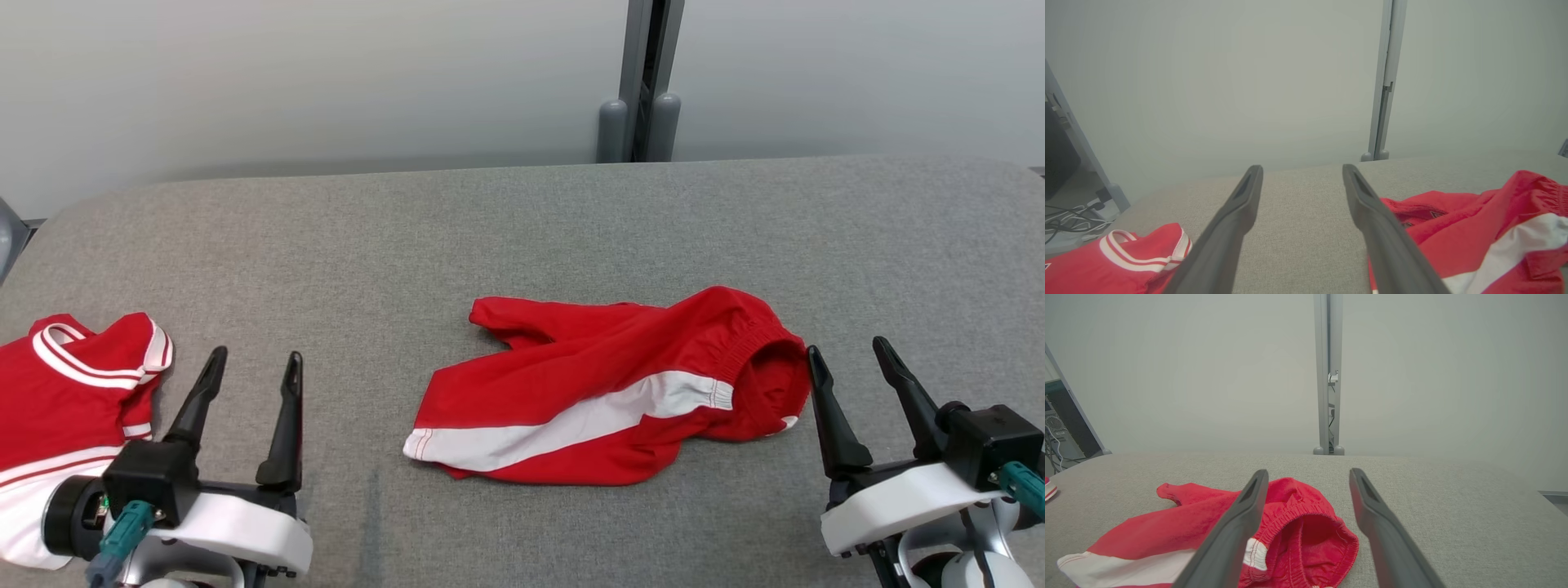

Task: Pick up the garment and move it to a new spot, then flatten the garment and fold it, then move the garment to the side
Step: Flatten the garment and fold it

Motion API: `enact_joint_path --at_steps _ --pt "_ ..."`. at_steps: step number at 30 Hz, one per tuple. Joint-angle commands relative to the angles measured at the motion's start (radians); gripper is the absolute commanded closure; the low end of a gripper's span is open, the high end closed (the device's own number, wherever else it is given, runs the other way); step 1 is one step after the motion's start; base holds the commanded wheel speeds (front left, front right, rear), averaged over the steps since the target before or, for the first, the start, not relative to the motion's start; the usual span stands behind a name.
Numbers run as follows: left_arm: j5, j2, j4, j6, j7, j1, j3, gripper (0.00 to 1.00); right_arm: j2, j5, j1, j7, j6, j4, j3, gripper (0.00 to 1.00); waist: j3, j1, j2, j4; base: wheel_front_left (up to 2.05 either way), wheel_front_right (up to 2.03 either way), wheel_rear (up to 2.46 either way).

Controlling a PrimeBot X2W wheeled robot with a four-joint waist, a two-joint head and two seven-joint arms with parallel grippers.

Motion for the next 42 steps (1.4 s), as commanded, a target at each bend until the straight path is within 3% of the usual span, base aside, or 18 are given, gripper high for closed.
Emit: enact_joint_path --at_steps 1,4,15,24,25,26,27,36,42 --pt "0.009 0.010 -0.002 -0.003 0.011 -0.020 -0.008 0.00 -0.005 -0.006 0.003 0.001 0.000 -0.004 -0.001 0.00 0.004 0.0000 0.0000 0.001 0.00 0.00 0.00" --pt "0.004 0.003 0.010 -0.030 0.048 -0.037 -0.045 0.00 -0.005 -0.010 -0.004 0.005 0.000 -0.009 0.002 0.00 0.017 0.0000 0.0000 -0.001 0.00 0.00 0.00" --pt "-0.112 -0.070 0.218 -0.194 0.202 -0.106 -0.175 0.00 -0.006 -0.007 -0.041 -0.003 0.000 -0.002 0.025 0.00 0.098 0.0000 0.0000 -0.037 0.00 0.00 0.00" --pt "-0.165 -0.100 0.354 -0.255 0.231 -0.162 -0.183 0.00 -0.005 0.002 -0.056 -0.009 0.000 0.014 0.036 0.00 0.133 0.0000 0.0000 -0.062 0.00 0.00 0.00" --pt "-0.172 -0.104 0.365 -0.263 0.229 -0.169 -0.182 0.04 -0.006 0.003 -0.056 -0.005 0.000 0.017 0.038 0.00 0.135 0.0000 0.0000 -0.063 0.00 0.00 0.00" --pt "-0.174 -0.107 0.372 -0.265 0.224 -0.173 -0.179 0.64 -0.008 0.003 -0.055 0.000 0.000 0.018 0.045 0.00 0.137 0.0000 0.0000 -0.064 0.00 0.00 0.00" --pt "-0.175 -0.108 0.378 -0.271 0.218 -0.177 -0.177 0.99 -0.011 0.006 -0.053 0.009 0.000 0.020 0.055 0.00 0.138 0.0000 0.0000 -0.065 0.00 0.00 0.00" --pt "-0.171 -0.116 0.418 -0.283 0.178 -0.206 -0.175 1.00 -0.068 0.042 -0.077 0.052 0.000 0.061 0.194 0.00 0.145 0.0000 0.0000 -0.058 0.00 0.00 0.00" --pt "-0.164 -0.120 0.419 -0.277 0.166 -0.218 -0.178 1.00 -0.096 0.073 -0.170 0.034 0.000 0.198 0.295 0.00 0.155 0.0000 0.0000 -0.048 0.00 0.00 0.00"
